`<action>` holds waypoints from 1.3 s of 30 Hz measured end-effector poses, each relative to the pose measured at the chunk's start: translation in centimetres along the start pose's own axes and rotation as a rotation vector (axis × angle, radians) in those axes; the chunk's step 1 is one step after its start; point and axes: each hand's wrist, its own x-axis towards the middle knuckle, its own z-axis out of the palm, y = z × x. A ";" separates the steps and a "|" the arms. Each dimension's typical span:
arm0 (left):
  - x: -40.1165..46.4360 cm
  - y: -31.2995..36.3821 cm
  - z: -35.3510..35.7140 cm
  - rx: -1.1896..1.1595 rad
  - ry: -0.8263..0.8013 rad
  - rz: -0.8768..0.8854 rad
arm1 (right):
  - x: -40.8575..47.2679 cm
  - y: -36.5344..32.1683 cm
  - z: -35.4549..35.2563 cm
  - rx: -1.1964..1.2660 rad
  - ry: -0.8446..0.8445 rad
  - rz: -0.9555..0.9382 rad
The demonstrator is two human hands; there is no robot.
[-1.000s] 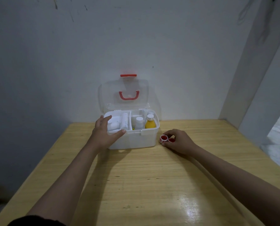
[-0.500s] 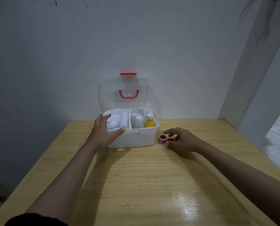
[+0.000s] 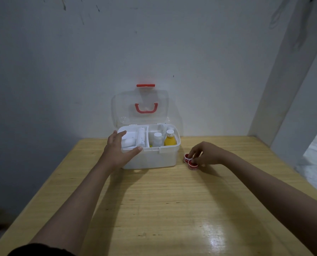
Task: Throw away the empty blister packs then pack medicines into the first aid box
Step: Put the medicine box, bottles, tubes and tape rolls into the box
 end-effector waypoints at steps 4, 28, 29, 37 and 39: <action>0.0 0.0 -0.1 0.002 -0.002 0.002 | 0.3 -0.4 -0.3 0.004 -0.021 0.044; -0.3 -0.1 0.1 -0.055 0.000 0.024 | -3.2 -8.0 -8.3 0.138 0.183 -0.178; -0.4 -0.2 0.1 -0.066 0.003 0.033 | -3.0 -8.9 -8.4 0.124 0.172 -0.189; -0.3 -0.4 0.3 -0.155 0.027 0.029 | 2.3 -17.2 -5.5 0.058 0.135 -0.254; -0.4 -0.4 0.4 -0.167 0.034 0.013 | 4.2 -18.7 -4.0 0.040 0.129 -0.244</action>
